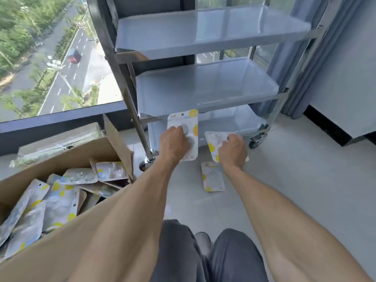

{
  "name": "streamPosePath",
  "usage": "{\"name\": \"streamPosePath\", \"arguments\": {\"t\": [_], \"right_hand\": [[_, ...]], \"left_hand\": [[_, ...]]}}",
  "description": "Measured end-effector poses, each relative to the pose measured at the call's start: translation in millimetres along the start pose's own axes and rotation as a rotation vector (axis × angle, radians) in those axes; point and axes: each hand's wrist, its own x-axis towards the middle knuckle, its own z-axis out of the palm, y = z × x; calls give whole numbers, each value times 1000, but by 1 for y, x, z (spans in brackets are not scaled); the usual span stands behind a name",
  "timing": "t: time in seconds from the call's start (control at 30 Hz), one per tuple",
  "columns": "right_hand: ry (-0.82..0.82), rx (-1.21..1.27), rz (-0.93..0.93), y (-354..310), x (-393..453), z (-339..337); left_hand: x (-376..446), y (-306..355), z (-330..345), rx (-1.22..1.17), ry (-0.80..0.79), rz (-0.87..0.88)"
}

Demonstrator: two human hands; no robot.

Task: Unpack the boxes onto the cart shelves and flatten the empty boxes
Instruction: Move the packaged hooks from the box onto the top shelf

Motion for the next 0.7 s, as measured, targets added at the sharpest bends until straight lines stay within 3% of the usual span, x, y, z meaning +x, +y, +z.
{"name": "streamPosePath", "arguments": {"t": [0.1,0.23,0.43,0.7], "right_hand": [[58,32,170,-13,51,-19],[-28,40,561,-36,78,-52],[-261,-189,468,-120,91,-130],[-251,-215,492,-300,183,-268]], "left_hand": [[40,11,-15,2,-15,32],[68,29,-42,-12,-166,-182],[94,77,-132,3,-377,-238],[175,135,-318,-76,-437,-425]]}}
